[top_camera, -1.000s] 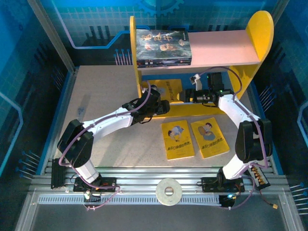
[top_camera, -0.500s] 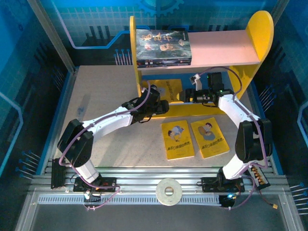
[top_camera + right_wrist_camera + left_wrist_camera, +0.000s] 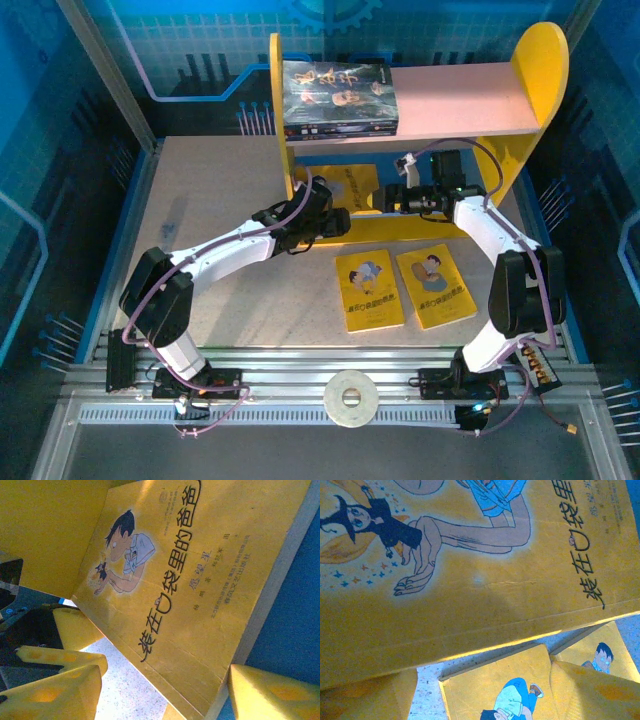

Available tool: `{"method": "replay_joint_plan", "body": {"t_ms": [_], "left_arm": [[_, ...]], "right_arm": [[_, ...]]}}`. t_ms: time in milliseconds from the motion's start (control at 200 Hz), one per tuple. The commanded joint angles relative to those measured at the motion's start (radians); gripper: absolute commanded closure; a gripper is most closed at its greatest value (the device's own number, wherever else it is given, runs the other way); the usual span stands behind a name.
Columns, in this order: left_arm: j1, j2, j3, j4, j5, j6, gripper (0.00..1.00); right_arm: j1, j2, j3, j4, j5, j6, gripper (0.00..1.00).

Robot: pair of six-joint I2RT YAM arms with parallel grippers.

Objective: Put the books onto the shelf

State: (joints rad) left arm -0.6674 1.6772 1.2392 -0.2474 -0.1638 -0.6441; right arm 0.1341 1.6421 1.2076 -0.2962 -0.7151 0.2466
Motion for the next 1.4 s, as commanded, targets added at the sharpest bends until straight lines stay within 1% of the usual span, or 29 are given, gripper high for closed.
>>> {"method": "replay_joint_plan", "body": {"t_ms": [0, 115, 240, 565, 816, 901, 976, 1036, 1396], "left_arm": [[0.023, -0.019, 0.021, 0.019, 0.018, 0.029, 0.28], [0.022, -0.019, 0.021, 0.007, 0.063, 0.024, 0.29], [0.020, -0.030, 0.006, 0.017, 0.078, 0.011, 0.29], [0.013, -0.069, -0.012, 0.037, 0.078, 0.011, 0.29], [0.012, -0.082, -0.016, 0.039, 0.049, 0.020, 0.29], [0.014, -0.077, -0.011, 0.037, 0.047, 0.023, 0.28], [0.012, -0.078, -0.011, 0.037, 0.046, 0.022, 0.28], [0.012, -0.080, -0.011, 0.037, 0.043, 0.025, 0.28], [0.012, -0.077, 0.000, 0.031, 0.037, 0.034, 0.28]], "right_arm": [[0.011, 0.025, -0.007, 0.010, -0.055, -0.003, 0.32], [0.012, 0.025, -0.008, 0.012, -0.055, -0.001, 0.32], [0.013, 0.024, -0.007, 0.014, -0.055, -0.001, 0.32], [0.015, 0.015, -0.021, 0.020, -0.053, 0.002, 0.32], [0.015, 0.013, -0.017, 0.014, -0.045, 0.000, 0.32], [0.011, 0.008, -0.015, 0.009, -0.031, 0.000, 0.30], [0.005, 0.001, -0.016, 0.006, -0.022, 0.000, 0.25], [-0.001, -0.005, -0.017, 0.000, -0.017, -0.001, 0.24], [-0.026, -0.042, -0.041, -0.023, 0.009, -0.012, 0.24]]}}
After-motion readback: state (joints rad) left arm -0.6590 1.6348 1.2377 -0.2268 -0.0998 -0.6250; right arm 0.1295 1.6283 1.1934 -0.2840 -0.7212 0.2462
